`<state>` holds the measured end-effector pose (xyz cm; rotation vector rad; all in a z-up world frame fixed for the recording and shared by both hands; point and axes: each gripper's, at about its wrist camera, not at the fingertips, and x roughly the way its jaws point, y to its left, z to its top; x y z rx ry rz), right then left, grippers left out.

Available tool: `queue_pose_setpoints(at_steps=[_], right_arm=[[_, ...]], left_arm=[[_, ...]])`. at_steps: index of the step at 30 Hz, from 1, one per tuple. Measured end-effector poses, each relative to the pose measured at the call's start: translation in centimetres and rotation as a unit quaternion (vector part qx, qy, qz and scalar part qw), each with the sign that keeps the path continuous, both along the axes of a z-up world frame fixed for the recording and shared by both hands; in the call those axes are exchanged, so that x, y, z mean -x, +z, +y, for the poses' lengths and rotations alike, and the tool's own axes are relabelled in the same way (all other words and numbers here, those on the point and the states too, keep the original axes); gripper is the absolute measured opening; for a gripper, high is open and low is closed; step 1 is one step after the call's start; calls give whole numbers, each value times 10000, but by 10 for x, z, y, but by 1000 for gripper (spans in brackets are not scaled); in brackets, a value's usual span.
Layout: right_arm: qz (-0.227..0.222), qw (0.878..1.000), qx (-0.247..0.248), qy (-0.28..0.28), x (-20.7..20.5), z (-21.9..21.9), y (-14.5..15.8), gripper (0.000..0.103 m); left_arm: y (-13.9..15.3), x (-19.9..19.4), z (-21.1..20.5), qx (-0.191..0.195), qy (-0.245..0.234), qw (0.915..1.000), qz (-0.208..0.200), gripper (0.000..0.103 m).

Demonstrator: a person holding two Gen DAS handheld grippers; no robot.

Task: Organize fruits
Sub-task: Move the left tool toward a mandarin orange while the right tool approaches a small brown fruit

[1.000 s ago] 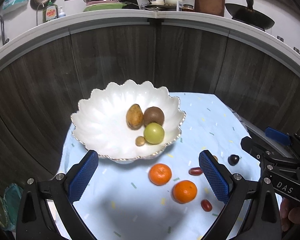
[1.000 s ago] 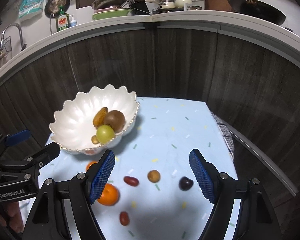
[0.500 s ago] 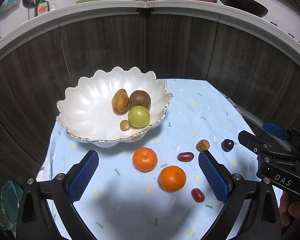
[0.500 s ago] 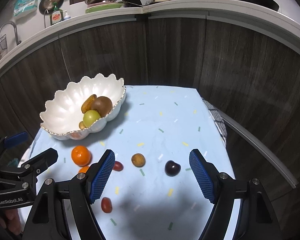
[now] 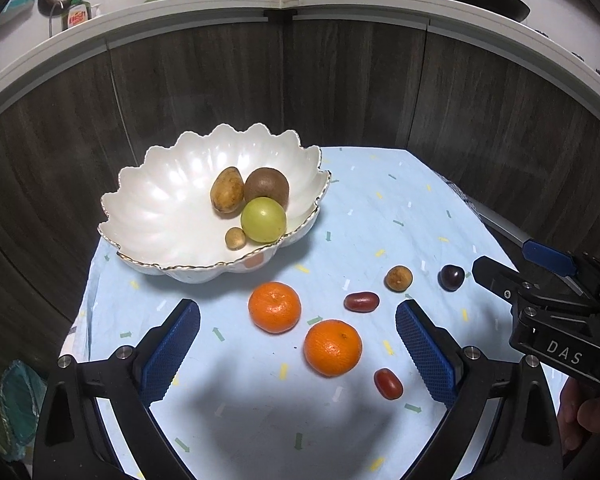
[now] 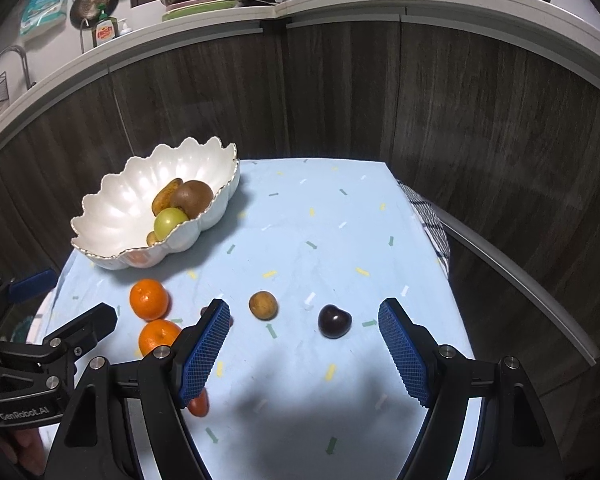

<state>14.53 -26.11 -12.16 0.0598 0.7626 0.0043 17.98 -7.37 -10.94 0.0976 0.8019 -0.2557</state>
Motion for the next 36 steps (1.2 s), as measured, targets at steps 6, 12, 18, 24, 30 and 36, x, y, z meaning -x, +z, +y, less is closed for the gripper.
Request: queue_pose_setpoints(at_steps=[6, 12, 18, 24, 30, 36], right_arm=[[-5, 10000, 43, -41, 0, -2, -4, 77], [21, 9999, 90, -110, -2, -6, -13, 77], [73, 9998, 120, -169, -6, -9, -25, 77], [108, 9997, 173, -161, -10, -12, -34, 77], [151, 9996, 177, -167, -16, -14, -41, 77], [152, 9998, 141, -74, -21, -11, -46, 77]], left_arm=[[-4, 0, -3, -28, 33, 10000, 9, 99], [-12, 0, -7, -112, 64, 9999, 32, 96], [-23, 0, -11, -161, 91, 9998, 97, 94], [-34, -3, -16, -210, 73, 9996, 201, 92], [-45, -5, -20, -237, 50, 9992, 328, 88], [-54, -9, -21, -237, 56, 9987, 442, 84]])
